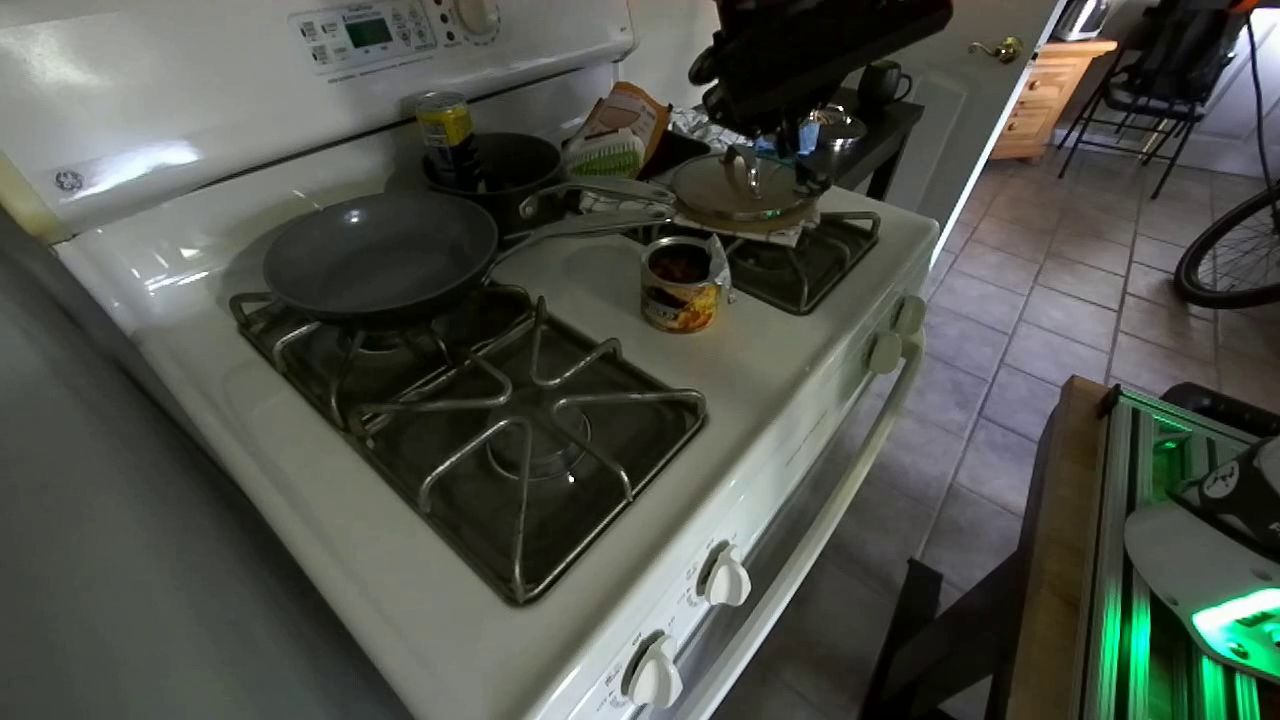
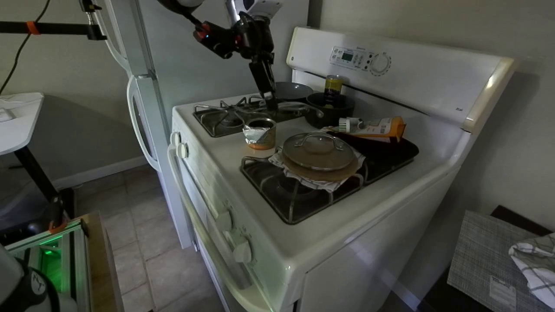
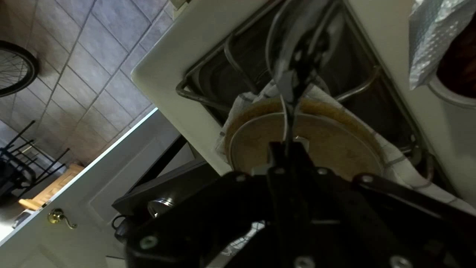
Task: Put the spoon into the can
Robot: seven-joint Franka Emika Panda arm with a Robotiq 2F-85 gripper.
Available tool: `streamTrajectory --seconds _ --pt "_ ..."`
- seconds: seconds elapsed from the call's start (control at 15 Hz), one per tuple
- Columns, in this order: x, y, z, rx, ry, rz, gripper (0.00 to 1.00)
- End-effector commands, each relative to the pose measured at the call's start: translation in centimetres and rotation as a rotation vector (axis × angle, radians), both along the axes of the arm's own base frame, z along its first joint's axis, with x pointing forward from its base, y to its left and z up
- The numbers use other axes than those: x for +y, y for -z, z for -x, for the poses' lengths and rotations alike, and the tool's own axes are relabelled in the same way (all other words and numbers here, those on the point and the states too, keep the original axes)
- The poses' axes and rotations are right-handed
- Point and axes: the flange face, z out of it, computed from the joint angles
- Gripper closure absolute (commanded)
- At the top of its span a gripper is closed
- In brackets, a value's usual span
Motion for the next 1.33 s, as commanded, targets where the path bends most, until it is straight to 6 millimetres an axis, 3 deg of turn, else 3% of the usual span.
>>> streamTrajectory --seconds 0.0,0.33,0.47,0.8,1.0,1.27 --pt "2.4 3.3 -2.7 -0.102 0.089 -0.006 0.98" --pt "5.8 4.6 -5.7 -0.095 0.067 -0.024 0.98" --pt "7.0 5.1 -7.1 -0.183 0.127 -0.03 0.98" --pt "7.1 5.7 -9.6 -0.396 0.275 0.021 0.98" --pt "6.4 4.8 -9.4 -0.484 0.343 0.088 0.98" --pt "6.4 3.3 -7.2 -0.418 0.311 0.128 0.98"
